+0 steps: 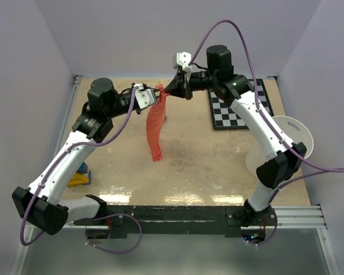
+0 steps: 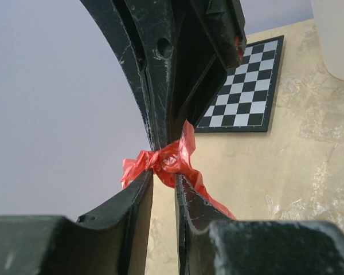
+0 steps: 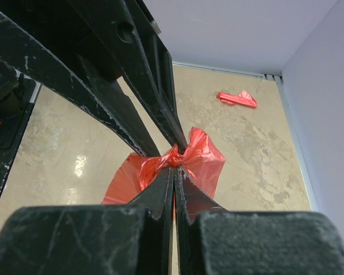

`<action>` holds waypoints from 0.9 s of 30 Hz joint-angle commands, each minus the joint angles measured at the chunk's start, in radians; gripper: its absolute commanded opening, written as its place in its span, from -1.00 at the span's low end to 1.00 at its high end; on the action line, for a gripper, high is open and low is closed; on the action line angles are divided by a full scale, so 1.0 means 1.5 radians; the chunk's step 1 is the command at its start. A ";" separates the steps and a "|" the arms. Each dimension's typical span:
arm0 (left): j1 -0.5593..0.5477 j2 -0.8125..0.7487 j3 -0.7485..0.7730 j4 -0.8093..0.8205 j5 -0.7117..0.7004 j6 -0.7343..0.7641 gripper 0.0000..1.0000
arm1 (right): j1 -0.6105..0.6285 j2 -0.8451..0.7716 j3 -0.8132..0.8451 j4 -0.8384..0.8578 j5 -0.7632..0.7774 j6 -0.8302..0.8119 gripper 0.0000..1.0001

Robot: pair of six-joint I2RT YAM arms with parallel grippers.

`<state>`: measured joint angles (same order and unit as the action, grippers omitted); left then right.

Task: Put the trash bags into the trash bin

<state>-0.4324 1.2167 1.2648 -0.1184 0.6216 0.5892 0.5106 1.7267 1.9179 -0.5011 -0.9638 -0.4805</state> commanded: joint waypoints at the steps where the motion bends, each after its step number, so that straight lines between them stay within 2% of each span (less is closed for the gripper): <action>1: 0.002 0.010 0.036 0.046 0.020 -0.029 -0.47 | 0.008 -0.037 0.002 0.004 -0.010 -0.009 -1.00; 7: 0.002 0.015 0.044 0.050 0.027 -0.049 -0.42 | 0.013 -0.042 0.002 -0.004 -0.001 -0.024 -1.00; 13: 0.002 0.014 0.048 0.035 0.071 -0.046 -0.49 | 0.020 -0.042 0.006 -0.013 0.006 -0.041 -1.00; 17: 0.002 0.020 0.056 0.018 0.091 -0.031 -0.74 | 0.031 -0.039 0.014 -0.040 0.014 -0.077 -1.00; 19: 0.002 0.023 0.062 0.005 0.094 -0.026 -1.00 | 0.033 -0.042 0.013 -0.047 0.020 -0.085 -1.00; 23: 0.002 0.012 0.059 0.006 0.053 -0.033 -1.00 | 0.031 -0.048 0.005 -0.049 0.028 -0.090 -1.00; 27: 0.003 -0.011 0.042 -0.005 0.019 -0.008 -1.00 | 0.012 -0.054 -0.010 -0.022 0.030 -0.050 -1.00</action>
<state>-0.4259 1.2427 1.3075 -0.1471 0.6872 0.5446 0.5346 1.7050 1.9171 -0.5632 -0.9077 -0.5903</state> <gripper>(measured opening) 0.011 0.007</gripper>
